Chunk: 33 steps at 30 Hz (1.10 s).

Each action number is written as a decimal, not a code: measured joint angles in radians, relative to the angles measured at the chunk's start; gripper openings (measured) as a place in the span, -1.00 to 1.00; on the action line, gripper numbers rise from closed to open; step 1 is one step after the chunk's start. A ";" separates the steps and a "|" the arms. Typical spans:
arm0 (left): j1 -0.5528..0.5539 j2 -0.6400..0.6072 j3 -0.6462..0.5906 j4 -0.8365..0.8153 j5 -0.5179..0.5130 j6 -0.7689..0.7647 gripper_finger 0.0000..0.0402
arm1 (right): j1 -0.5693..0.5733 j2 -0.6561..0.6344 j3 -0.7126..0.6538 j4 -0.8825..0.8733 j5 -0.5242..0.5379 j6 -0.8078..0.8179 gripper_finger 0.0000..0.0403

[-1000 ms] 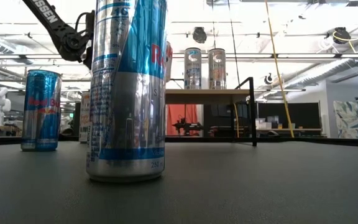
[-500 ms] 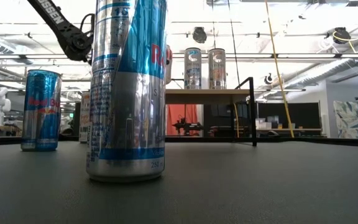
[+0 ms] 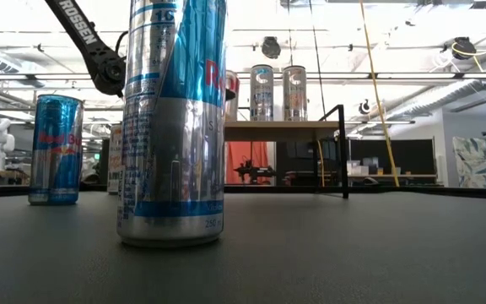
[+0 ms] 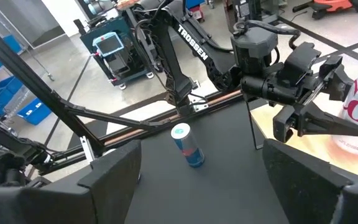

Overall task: Place canned beverage on shelf
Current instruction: Put the top red silver soda can on the shelf

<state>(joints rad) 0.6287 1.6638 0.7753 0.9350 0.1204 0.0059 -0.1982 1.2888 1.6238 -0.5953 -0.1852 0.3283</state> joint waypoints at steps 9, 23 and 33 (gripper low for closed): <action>0.034 0.000 0.000 -0.010 0.020 -0.051 0.51 | 0.000 0.000 0.000 0.000 0.000 0.000 0.57; 0.038 0.000 0.001 -0.072 0.007 -0.016 0.51 | 0.000 0.000 0.000 0.000 0.000 0.000 0.57; 0.039 -0.001 0.001 -0.083 0.006 -0.019 0.61 | 0.000 0.000 0.000 0.000 0.000 0.000 0.57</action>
<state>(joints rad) 0.6674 1.6630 0.7761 0.8516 0.1265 -0.0132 -0.1982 1.2888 1.6238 -0.5957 -0.1852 0.3283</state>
